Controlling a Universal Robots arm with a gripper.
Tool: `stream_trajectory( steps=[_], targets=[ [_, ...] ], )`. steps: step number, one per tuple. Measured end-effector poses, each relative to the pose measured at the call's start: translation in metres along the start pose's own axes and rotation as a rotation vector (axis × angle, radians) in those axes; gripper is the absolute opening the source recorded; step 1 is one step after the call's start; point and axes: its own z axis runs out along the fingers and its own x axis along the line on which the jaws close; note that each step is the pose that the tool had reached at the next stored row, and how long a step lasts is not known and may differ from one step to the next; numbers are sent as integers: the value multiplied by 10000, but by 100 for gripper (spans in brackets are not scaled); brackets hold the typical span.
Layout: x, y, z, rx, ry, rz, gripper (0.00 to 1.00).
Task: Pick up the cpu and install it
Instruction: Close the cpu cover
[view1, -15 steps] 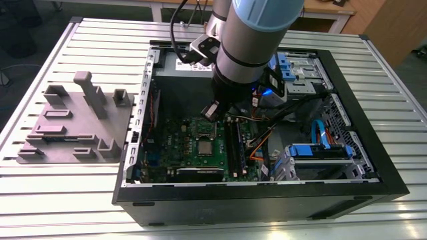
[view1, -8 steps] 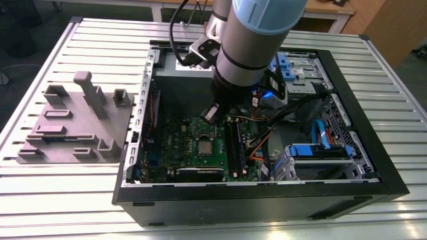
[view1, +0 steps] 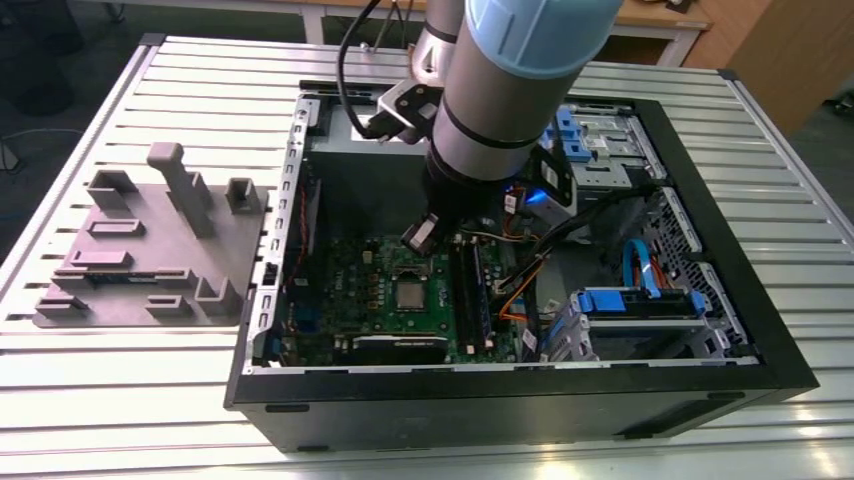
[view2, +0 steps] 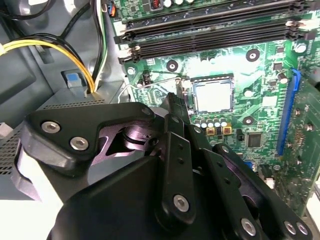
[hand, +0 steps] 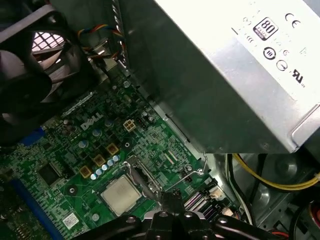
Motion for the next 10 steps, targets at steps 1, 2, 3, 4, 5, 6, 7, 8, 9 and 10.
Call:
stream_trajectory(
  steps=[1, 2, 3, 4, 5, 6, 7, 8, 9, 10],
  targets=[
    [6, -5, -1, 0, 0, -3, 10],
    [12, -11, -2, 0, 0, -4, 10],
    [19, -17, -4, 0, 2, -7, 10],
    [26, -22, -6, 1, 4, -10, 10],
    [32, -26, -7, 2, 6, -12, 10],
    [38, -32, -8, 4, 8, -15, 10],
    [44, -37, -10, 5, 10, -19, 10],
    [50, -42, -11, 5, 12, -22, 10],
    [57, -48, -13, 7, 14, -25, 10],
    [64, -53, -14, 7, 16, -28, 10]
  ],
)
